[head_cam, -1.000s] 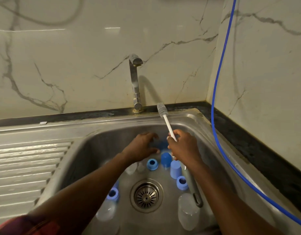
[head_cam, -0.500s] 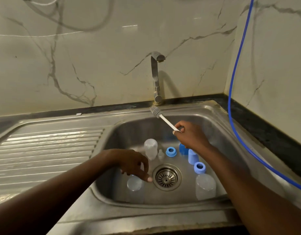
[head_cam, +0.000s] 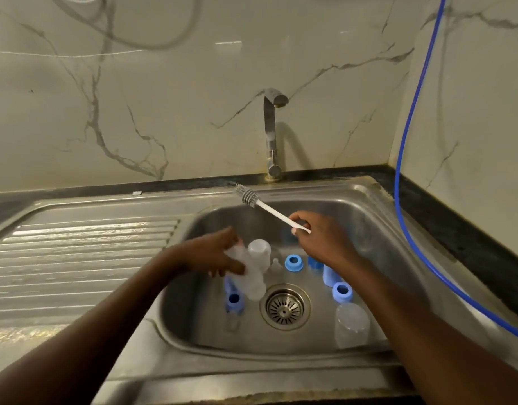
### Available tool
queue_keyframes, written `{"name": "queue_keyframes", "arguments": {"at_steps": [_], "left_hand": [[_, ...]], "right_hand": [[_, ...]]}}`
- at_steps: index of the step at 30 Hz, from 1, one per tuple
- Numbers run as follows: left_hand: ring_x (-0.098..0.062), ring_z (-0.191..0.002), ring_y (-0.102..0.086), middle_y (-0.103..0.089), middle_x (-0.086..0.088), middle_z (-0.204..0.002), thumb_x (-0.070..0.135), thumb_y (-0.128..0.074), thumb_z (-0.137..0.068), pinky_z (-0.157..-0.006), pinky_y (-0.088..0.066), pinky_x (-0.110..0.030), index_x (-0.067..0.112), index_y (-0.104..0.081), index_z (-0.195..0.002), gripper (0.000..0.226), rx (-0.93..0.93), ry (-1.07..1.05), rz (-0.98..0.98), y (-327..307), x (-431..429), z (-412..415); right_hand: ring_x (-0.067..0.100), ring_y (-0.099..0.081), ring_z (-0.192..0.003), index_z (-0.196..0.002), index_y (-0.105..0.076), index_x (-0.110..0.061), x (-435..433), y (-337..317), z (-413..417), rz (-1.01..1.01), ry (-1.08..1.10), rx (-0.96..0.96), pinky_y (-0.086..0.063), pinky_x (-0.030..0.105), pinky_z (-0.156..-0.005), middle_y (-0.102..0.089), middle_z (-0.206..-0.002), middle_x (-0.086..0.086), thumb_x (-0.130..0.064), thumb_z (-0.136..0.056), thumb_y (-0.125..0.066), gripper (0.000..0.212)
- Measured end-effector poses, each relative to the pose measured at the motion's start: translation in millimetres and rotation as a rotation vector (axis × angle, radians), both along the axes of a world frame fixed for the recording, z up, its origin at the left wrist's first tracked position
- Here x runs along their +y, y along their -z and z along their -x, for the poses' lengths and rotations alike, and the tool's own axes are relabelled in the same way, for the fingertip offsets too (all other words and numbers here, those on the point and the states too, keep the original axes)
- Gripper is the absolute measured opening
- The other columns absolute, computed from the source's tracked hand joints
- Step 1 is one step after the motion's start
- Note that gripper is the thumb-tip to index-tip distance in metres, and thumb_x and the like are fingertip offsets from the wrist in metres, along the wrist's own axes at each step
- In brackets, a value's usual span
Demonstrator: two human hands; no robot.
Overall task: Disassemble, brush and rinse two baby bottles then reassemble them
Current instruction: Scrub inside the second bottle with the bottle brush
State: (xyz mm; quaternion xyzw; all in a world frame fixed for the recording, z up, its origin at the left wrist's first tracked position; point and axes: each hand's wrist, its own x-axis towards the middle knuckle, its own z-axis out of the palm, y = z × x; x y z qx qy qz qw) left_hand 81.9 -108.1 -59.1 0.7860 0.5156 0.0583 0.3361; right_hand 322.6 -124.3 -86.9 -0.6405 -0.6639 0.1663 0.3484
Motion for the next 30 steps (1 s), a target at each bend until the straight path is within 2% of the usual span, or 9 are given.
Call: {"name": "queue_keyframes", "arguments": {"at_steps": [2, 4, 7, 10, 13, 17, 21, 26, 30], "left_hand": [[-0.022, -0.098, -0.065, -0.065, -0.004, -0.110, 0.021, -0.072, -0.087, -0.079, -0.057, -0.034, 0.021, -0.057, -0.123, 0.040, -0.404, -0.183, -0.060, -1, 7, 10], [-0.029, -0.111, -0.062, -0.066, -0.006, -0.120, 0.024, -0.067, -0.090, -0.095, -0.051, -0.048, 0.029, -0.062, -0.125, 0.036, -0.831, -0.365, 0.021, 10, 12, 17], [-0.035, -0.111, -0.063, -0.064, -0.013, -0.122, 0.021, -0.060, -0.089, -0.092, -0.053, -0.053, 0.020, -0.060, -0.125, 0.037, -1.394, -0.557, 0.273, 18, 21, 25], [-0.036, -0.105, -0.062, -0.061, -0.019, -0.112, 0.022, -0.056, -0.088, -0.089, -0.053, -0.055, 0.008, -0.058, -0.109, 0.026, -1.657, -0.618, 0.382, 12, 31, 39], [-0.038, -0.110, -0.059, -0.060, -0.021, -0.116, 0.029, -0.054, -0.089, -0.095, -0.048, -0.053, 0.006, -0.057, -0.113, 0.033, -1.784, -0.618, 0.454, 8, 38, 53], [-0.039, -0.116, -0.061, -0.056, -0.026, -0.133, 0.020, -0.080, -0.076, -0.087, -0.056, -0.052, 0.004, -0.043, -0.139, 0.075, -1.791, -0.711, 0.363, 18, 49, 59], [-0.044, -0.120, -0.059, -0.050, -0.026, -0.141, 0.031, -0.096, -0.059, -0.095, -0.049, -0.062, 0.010, -0.036, -0.144, 0.106, -1.879, -0.746, 0.395, 31, 65, 66], [-0.041, -0.119, -0.059, -0.057, -0.029, -0.130, 0.018, -0.068, -0.084, -0.075, -0.061, -0.044, -0.001, -0.051, -0.126, 0.049, -1.842, -0.711, 0.241, 13, 46, 51], [-0.040, -0.118, -0.060, -0.053, -0.028, -0.134, 0.020, -0.073, -0.075, -0.072, -0.062, -0.043, 0.003, -0.038, -0.139, 0.075, -1.871, -0.765, 0.213, 19, 51, 50]], "right_hand": [[0.015, -0.060, -0.081, -0.104, -0.066, -0.025, -3, 0, -1, -0.030, 0.001, -0.005, -0.042, 0.025, -0.071, -0.061, -0.083, -0.009, -0.014, -0.092, -0.057, 0.018], [0.014, -0.059, -0.079, -0.104, -0.066, -0.023, -6, -1, 2, -0.049, -0.009, 0.013, -0.039, 0.024, -0.071, -0.060, -0.079, -0.010, -0.017, -0.094, -0.058, 0.015], [0.013, -0.061, -0.071, -0.096, -0.066, -0.024, -15, -6, 11, -0.061, -0.051, 0.043, -0.047, 0.030, -0.071, -0.060, -0.069, -0.008, -0.021, -0.093, -0.061, 0.006], [0.003, -0.057, -0.063, -0.084, -0.066, -0.027, -22, -14, 22, -0.104, -0.094, -0.007, -0.047, 0.024, -0.067, -0.061, -0.063, -0.012, -0.026, -0.091, -0.064, 0.008], [-0.006, -0.057, -0.063, -0.078, -0.064, -0.031, -28, -23, 34, -0.126, -0.126, -0.050, -0.041, 0.010, -0.061, -0.058, -0.060, -0.026, -0.027, -0.091, -0.064, 0.014], [-0.007, -0.057, -0.063, -0.072, -0.059, -0.038, -31, -29, 46, -0.100, -0.147, -0.090, -0.041, 0.010, -0.062, -0.056, -0.056, -0.028, -0.026, -0.091, -0.064, 0.023], [-0.005, -0.058, -0.066, -0.073, -0.061, -0.036, -32, -32, 47, -0.094, -0.144, -0.105, -0.042, 0.012, -0.062, -0.058, -0.059, -0.027, -0.027, -0.091, -0.064, 0.020], [-0.002, -0.057, -0.067, -0.070, -0.060, -0.037, -33, -28, 48, -0.080, -0.125, -0.132, -0.042, 0.015, -0.063, -0.058, -0.060, -0.025, -0.029, -0.091, -0.064, 0.023], [0.001, -0.056, -0.067, -0.073, -0.061, -0.039, -31, -23, 46, -0.108, -0.110, -0.143, -0.042, 0.017, -0.064, -0.059, -0.065, -0.025, -0.035, -0.090, -0.062, 0.018]]}}
